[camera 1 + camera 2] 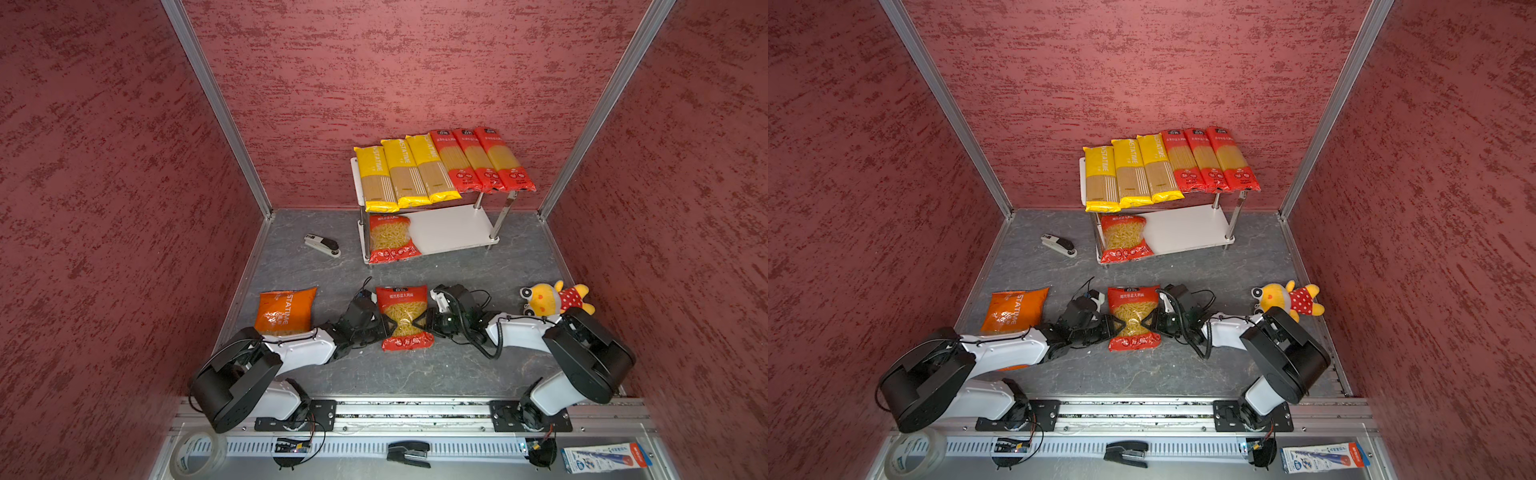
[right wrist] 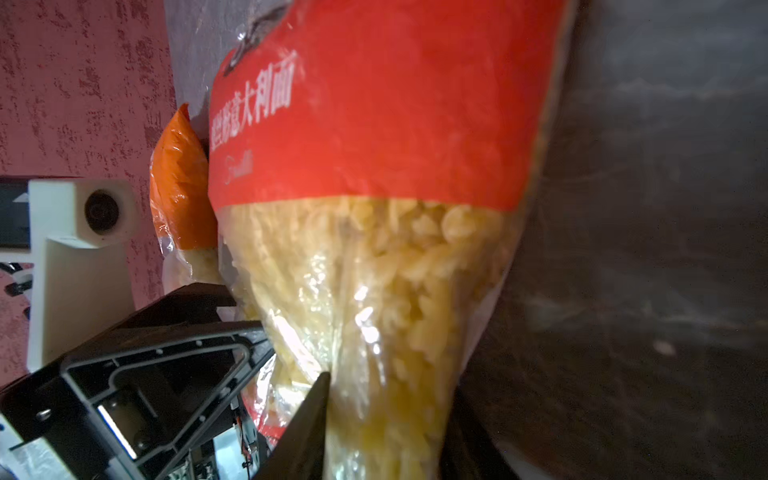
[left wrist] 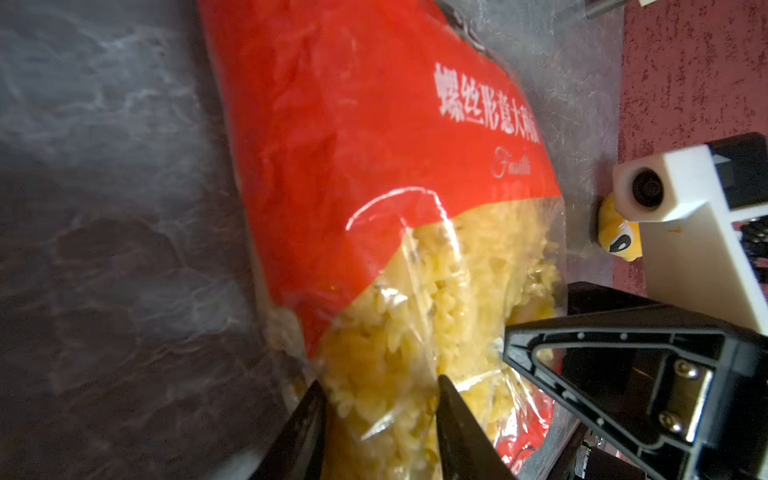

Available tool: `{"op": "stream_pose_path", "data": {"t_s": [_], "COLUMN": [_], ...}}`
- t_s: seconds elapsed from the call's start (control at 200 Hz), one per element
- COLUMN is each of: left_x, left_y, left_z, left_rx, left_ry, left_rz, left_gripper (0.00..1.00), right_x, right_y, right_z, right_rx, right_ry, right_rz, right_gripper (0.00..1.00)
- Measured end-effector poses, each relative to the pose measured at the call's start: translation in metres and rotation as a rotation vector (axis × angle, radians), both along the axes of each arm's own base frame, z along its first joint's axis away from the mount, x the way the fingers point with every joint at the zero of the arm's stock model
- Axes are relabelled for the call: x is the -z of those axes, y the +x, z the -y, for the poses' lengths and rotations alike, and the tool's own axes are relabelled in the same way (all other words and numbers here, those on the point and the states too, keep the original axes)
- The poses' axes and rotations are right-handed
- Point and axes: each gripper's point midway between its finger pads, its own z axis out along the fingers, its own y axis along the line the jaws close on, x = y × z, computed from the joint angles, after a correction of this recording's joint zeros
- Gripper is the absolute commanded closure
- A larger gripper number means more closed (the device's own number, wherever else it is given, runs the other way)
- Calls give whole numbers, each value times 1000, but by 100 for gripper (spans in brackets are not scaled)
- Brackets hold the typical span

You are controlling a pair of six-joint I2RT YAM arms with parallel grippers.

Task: Place and organize the pasta boxes and bags onto the shelf
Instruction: 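Grasp the second red fusilli bag with both grippers, then carry the fusilli bag with both grippers onto the lower shelf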

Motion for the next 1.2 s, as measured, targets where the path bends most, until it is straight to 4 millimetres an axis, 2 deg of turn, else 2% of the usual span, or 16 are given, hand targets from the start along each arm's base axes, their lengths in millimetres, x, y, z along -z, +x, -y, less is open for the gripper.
{"op": "stream_pose_path", "data": {"t_s": [0.08,0.235,0.371,0.576,0.656,0.817,0.987,1.087,1.202], "left_x": [-3,-9,-20,-65,-86,-125,-158,-167,-164], "left_y": [1,1,1,11,20,51,96,126,163], "left_z": [3,9,19,48,62,96,122,129,131], "left_rx": [3,16,47,126,158,203,199,164,106], "left_ry": [-1,4,14,0,-17,-38,-27,5,42], "left_rz": [16,38,75,248,324,482,670,756,794], "left_gripper": [78,86,91,99,100,100,100,100,100], "right_x": [-4,-13,-23,-57,-75,-114,-146,-154,-149], "right_y": [2,2,5,15,21,52,94,128,169], "right_z": [0,4,15,43,57,93,120,126,129], "right_rx": [-5,-24,-21,-15,-13,47,128,169,212], "right_ry": [1,-6,-6,-7,-21,-76,-167,-204,-223], "right_rz": [26,85,130,249,324,475,646,718,756], "right_gripper": [80,86,91,100,100,100,100,100,100]}}
